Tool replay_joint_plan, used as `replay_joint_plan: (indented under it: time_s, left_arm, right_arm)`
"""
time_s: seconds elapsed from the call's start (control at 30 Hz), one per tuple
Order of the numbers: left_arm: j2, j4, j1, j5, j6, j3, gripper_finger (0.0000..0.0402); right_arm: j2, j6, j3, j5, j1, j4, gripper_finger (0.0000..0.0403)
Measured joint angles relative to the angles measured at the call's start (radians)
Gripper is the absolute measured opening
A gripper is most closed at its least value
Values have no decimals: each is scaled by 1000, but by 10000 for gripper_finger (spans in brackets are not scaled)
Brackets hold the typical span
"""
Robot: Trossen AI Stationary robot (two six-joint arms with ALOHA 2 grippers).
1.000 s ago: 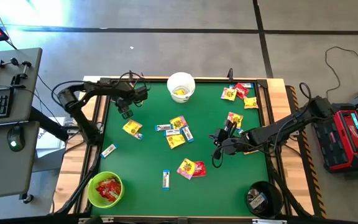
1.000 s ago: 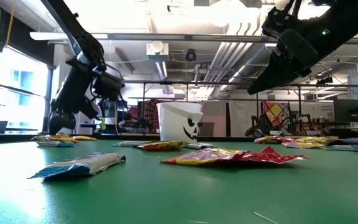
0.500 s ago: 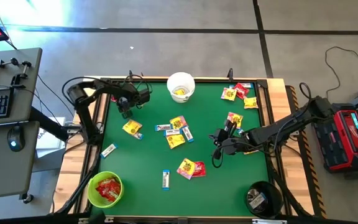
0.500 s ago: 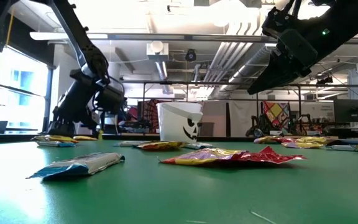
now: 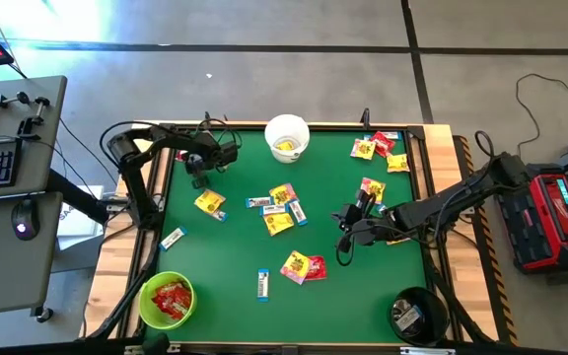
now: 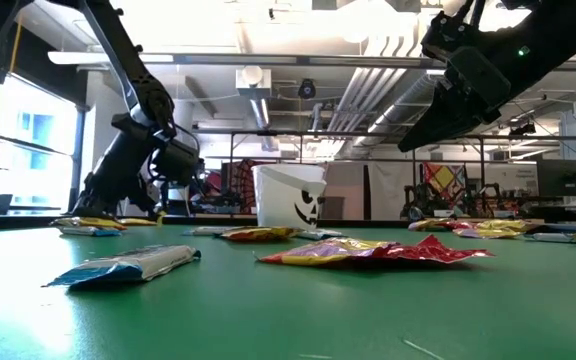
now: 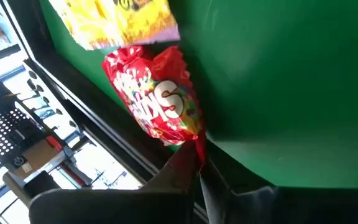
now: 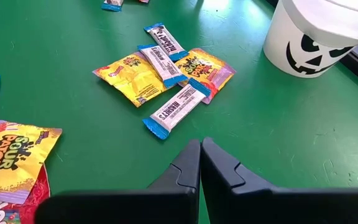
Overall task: Sort candy by brand, put in halloween buckets
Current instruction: Put the red candy into the green bucket
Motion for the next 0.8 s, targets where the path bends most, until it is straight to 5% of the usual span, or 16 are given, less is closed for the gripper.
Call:
replay_joint_plan:
  time_s: [0.33, 0.8]
  left_arm:
    - [-130, -157, -70, -2, -63, 0, 0]
    - [-543, -413, -322, 117, -216, 1, 0]
  right_arm:
    - [0, 0, 0, 0, 0, 0, 0]
    - [0, 0, 0, 0, 0, 0, 0]
